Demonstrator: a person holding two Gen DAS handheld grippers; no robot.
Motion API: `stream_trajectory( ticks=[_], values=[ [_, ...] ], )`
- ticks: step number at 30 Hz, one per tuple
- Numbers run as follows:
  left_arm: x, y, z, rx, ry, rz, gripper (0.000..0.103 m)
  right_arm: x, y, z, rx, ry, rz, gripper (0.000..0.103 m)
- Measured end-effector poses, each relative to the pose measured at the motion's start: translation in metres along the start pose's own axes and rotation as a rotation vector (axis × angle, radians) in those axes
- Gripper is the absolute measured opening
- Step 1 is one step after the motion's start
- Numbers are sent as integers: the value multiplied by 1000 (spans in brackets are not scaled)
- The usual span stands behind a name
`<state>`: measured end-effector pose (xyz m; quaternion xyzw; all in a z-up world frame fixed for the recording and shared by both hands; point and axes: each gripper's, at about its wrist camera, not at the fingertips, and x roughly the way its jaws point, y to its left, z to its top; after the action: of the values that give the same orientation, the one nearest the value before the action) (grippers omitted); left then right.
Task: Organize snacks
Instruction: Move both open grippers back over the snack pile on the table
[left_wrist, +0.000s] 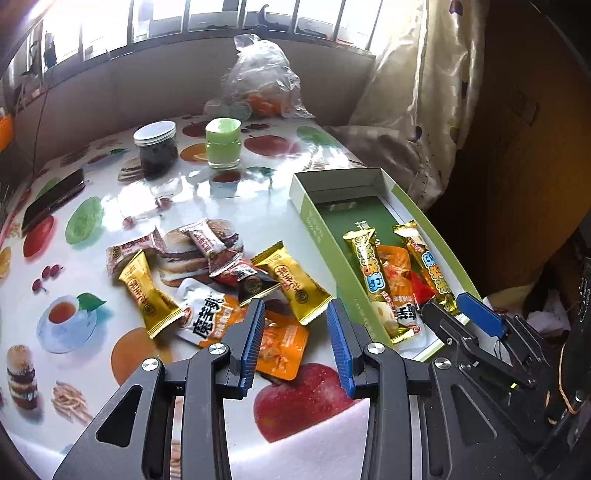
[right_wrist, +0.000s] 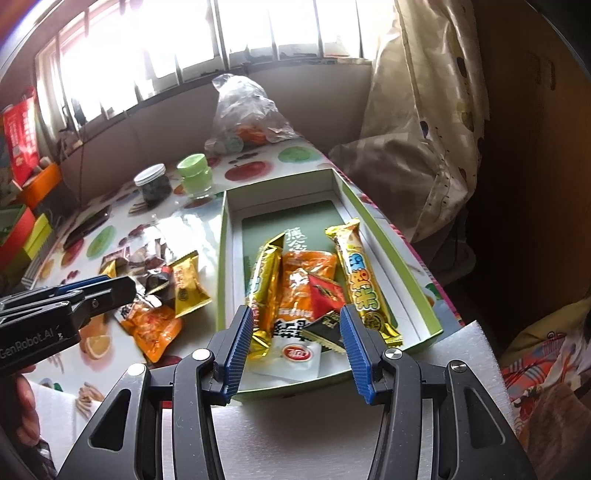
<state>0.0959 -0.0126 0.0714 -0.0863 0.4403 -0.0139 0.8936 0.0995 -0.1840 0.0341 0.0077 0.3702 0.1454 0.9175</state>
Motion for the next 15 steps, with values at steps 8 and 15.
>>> stream_trajectory(
  ticks=[8,15],
  values=[
    [-4,20,-6,-41,-1,2,36,4,21,0,-40,8,24,48],
    [-4,50,-13,-102,5,30,36,12,41,1,-74,26,66,48]
  ],
)
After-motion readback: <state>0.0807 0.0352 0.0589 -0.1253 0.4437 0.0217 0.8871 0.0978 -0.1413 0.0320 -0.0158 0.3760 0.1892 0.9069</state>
